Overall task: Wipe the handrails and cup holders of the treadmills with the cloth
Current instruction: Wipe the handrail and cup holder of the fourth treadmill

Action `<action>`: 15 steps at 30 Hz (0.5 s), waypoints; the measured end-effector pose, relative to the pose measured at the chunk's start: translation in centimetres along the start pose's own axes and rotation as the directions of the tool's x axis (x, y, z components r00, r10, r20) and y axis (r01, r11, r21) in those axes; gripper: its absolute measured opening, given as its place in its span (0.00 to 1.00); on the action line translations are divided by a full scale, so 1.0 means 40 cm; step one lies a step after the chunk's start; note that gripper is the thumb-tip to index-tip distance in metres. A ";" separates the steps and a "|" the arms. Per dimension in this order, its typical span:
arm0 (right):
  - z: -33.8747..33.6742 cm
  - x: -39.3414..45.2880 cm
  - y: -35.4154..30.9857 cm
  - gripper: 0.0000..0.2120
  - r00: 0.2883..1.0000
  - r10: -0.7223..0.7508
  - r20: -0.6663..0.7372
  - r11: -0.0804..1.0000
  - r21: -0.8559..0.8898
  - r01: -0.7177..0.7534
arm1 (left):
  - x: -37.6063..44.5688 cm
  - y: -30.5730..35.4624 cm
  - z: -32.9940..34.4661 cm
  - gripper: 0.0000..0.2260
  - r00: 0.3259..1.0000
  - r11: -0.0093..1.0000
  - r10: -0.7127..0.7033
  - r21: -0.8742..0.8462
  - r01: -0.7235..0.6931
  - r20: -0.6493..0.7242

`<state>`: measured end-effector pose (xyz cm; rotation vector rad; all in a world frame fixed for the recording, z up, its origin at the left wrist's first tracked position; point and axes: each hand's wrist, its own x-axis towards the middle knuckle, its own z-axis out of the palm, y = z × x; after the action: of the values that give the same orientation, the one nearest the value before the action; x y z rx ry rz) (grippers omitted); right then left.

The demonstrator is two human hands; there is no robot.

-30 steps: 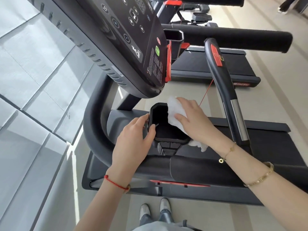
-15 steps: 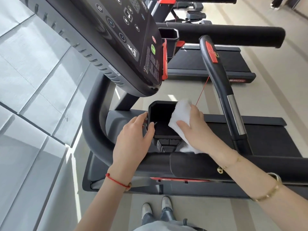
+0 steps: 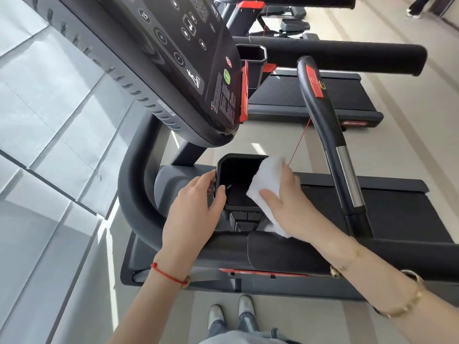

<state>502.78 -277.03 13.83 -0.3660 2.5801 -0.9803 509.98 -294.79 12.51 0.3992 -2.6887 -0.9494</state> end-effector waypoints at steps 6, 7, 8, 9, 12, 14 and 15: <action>-0.053 0.114 -0.037 0.25 0.974 -0.223 0.043 0.933 -0.280 0.226 | -0.006 0.006 -0.002 0.19 1.000 1.000 -0.005 0.007 0.005 -0.016; -0.058 0.139 -0.050 0.22 0.951 -0.295 0.094 0.881 -0.359 0.309 | -0.007 0.008 -0.003 0.19 1.000 1.000 -0.004 0.009 0.004 -0.019; -0.056 0.161 -0.060 0.19 0.924 -0.354 0.144 0.817 -0.433 0.381 | -0.007 0.010 -0.004 0.19 1.000 1.000 -0.003 0.011 0.003 -0.020; -0.051 0.178 -0.070 0.18 0.898 -0.400 0.182 0.757 -0.486 0.436 | -0.007 0.011 -0.004 0.19 1.000 1.000 -0.002 0.012 0.002 -0.020; -0.035 0.207 -0.091 0.19 0.841 -0.478 0.252 0.683 -0.495 0.537 | -0.006 0.011 -0.003 0.19 1.000 1.000 -0.004 0.011 0.004 -0.030; -0.033 0.210 -0.095 0.21 0.835 -0.483 0.264 0.684 -0.481 0.548 | -0.006 0.010 -0.003 0.19 0.999 1.000 -0.002 0.016 0.002 -0.032; -0.036 0.207 -0.090 0.21 0.839 -0.483 0.250 0.691 -0.480 0.540 | -0.006 0.010 -0.004 0.18 1.000 1.000 -0.001 0.013 0.002 -0.030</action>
<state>495.13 -281.77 15.32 -1.3180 2.6590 -0.3233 510.18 -294.50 12.83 0.4151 -2.6699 -0.9191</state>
